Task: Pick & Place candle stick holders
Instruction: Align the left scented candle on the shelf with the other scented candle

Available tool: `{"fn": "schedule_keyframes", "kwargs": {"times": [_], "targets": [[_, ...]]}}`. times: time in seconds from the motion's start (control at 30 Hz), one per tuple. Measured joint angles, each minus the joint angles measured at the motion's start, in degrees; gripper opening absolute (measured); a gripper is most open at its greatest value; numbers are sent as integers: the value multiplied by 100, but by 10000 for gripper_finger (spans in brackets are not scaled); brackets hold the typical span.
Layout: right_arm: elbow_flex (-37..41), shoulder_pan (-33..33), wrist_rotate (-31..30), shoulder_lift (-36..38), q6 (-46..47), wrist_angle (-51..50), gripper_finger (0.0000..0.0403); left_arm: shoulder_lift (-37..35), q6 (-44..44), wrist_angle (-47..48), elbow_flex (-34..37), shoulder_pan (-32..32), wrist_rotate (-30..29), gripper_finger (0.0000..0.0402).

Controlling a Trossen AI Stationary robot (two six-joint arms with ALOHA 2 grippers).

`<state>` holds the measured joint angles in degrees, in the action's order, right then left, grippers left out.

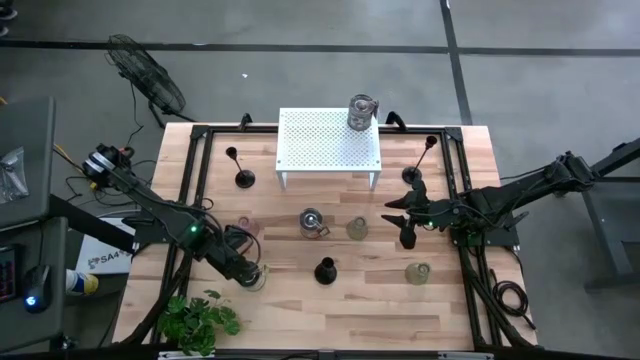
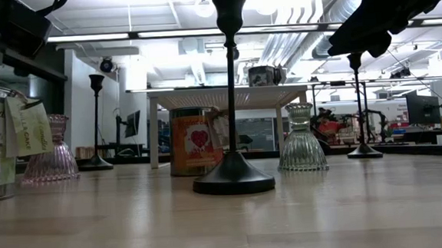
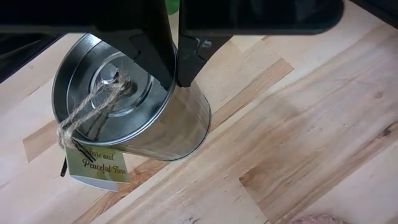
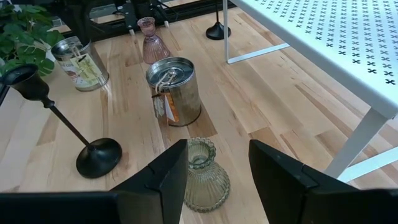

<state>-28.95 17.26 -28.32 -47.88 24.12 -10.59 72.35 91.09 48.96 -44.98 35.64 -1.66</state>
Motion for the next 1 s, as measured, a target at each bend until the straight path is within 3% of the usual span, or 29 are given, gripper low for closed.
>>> {"fn": "schedule_keyframes", "kwargs": {"times": [0.47, 1.0], "targets": [[0, 0, 0, 0, -23, -1, 162, 25, -94, 439, -540, 0, -332, 0], [0, 0, 0, -2, -46, -2, 162, 14, -147, 248, -807, -5, -672, 0]]}}
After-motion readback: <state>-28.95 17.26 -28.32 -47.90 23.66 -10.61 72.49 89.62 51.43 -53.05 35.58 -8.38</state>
